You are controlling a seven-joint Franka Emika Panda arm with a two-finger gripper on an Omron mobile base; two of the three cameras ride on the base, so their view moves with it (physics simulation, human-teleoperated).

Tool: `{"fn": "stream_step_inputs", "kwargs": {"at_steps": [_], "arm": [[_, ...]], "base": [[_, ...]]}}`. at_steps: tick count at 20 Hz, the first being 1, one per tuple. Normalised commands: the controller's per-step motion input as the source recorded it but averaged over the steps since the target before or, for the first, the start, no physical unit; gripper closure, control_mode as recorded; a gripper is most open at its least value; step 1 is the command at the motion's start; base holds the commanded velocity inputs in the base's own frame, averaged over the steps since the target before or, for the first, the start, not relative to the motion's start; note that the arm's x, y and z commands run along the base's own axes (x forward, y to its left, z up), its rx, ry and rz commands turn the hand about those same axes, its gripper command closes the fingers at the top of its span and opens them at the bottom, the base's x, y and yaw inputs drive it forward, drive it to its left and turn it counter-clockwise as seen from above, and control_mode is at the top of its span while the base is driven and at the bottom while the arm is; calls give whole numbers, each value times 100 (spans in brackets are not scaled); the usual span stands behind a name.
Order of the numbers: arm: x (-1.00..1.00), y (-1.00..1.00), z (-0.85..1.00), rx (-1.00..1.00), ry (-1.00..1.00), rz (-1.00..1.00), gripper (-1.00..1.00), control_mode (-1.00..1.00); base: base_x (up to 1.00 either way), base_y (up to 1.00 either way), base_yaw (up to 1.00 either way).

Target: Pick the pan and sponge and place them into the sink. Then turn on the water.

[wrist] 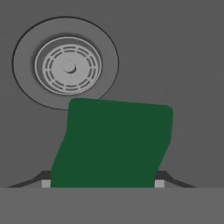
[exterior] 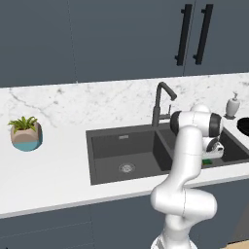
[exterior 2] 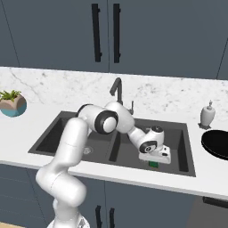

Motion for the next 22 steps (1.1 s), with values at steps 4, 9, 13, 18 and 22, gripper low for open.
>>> {"fn": "stream_step_inputs", "kwargs": {"at_steps": [4, 9, 13, 18, 22], "arm": [[9, 0, -22, 0, 0, 0, 100, -100], [5, -3, -10, 0, 0, 0, 100, -100], [1, 0, -16, 0, 0, 0, 100, -100], [6, 0, -24, 0, 0, 0, 100, -100], [6, 0, -23, 0, 0, 0, 100, -100]], "base": [[0, 0, 0], [0, 0, 0], [0, 0, 0], [0, 0, 0], [0, 0, 0]]}}
